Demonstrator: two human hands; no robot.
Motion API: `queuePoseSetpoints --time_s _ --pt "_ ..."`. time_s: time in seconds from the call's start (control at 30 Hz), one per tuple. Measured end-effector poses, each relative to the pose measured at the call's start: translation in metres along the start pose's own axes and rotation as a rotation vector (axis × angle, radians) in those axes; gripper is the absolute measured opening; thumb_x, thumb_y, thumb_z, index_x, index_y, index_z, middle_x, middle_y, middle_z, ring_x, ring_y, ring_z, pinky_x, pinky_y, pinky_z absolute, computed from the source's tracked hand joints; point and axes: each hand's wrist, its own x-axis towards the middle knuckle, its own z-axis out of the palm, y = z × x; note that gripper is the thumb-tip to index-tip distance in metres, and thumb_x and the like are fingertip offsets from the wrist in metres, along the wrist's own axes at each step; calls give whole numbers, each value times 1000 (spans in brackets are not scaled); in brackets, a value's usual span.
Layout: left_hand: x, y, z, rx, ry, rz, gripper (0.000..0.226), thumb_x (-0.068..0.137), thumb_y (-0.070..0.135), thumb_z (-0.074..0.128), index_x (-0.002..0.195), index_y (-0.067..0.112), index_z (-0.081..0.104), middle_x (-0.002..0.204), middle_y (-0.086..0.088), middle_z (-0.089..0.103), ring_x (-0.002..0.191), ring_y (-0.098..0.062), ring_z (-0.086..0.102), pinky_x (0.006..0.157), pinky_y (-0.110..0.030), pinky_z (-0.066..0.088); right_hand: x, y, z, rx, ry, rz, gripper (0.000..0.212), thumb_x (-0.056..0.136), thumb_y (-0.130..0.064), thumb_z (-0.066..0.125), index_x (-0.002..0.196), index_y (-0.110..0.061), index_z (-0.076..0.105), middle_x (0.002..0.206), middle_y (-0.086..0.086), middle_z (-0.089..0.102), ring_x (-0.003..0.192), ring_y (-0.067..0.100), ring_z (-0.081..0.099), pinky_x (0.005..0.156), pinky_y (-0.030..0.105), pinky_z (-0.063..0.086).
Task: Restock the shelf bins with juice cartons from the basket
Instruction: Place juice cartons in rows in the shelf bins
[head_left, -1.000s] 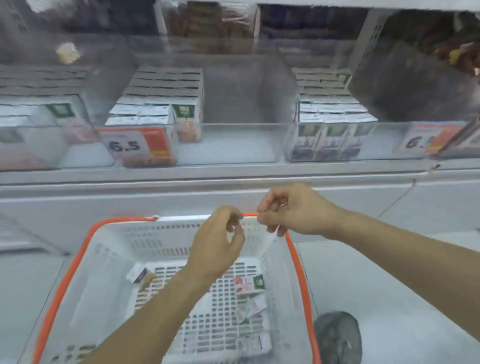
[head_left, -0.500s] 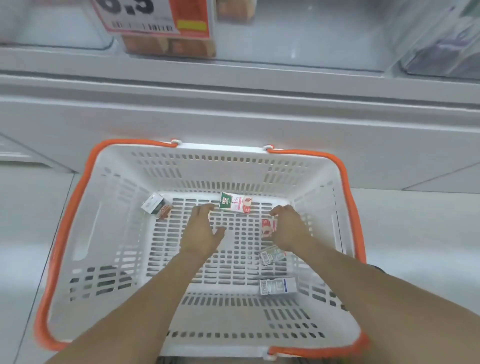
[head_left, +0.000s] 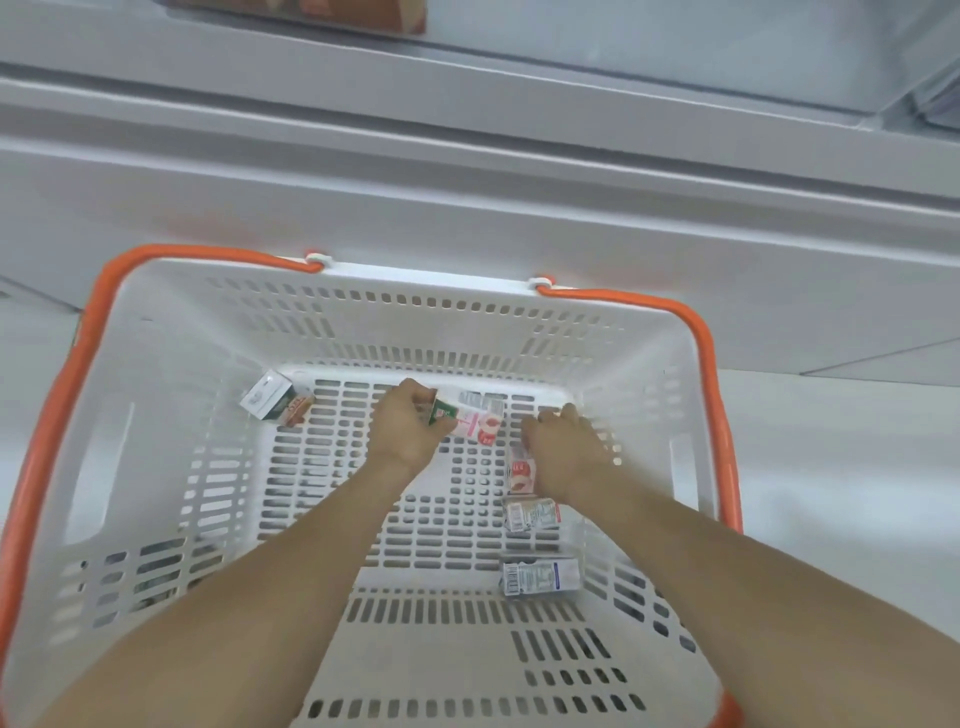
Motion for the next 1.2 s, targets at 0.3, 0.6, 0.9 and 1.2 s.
queuePoseSetpoints --time_s 0.3,0.6,0.9,1.2 --pt "6 4 5 57 -44 60 52 67 20 91 110 19 62 107 -3 63 91 -15 63 76 -22 52 -40 -2 -21 172 59 -128 56 84 -17 74 131 -13 43 127 10 46 116 27 50 87 37 48" --pt "15 12 32 283 19 96 61 74 59 76 124 27 62 118 -4 56 118 -26 40 97 -34 35 -86 15 -73 628 -66 80 58 81 -41 79 115 -12 40 86 -3 56 67 10 54 52 23 41" --pt "-23 29 7 -67 -231 100 46 62 7 92 95 7 60 80 -2 62 65 -16 55 55 -24 46 -128 31 -103 880 -180 105 58 82 -38 80 121 -12 45 108 3 55 93 25 70 74 43 63" --pt "-93 156 -168 -93 -484 217 44 71 -2 84 107 2 59 94 -15 74 87 -28 68 80 -36 54 -208 19 -210 958 -233 -202 42 81 -21 82 119 -25 63 110 8 70 87 16 64 70 28 58"
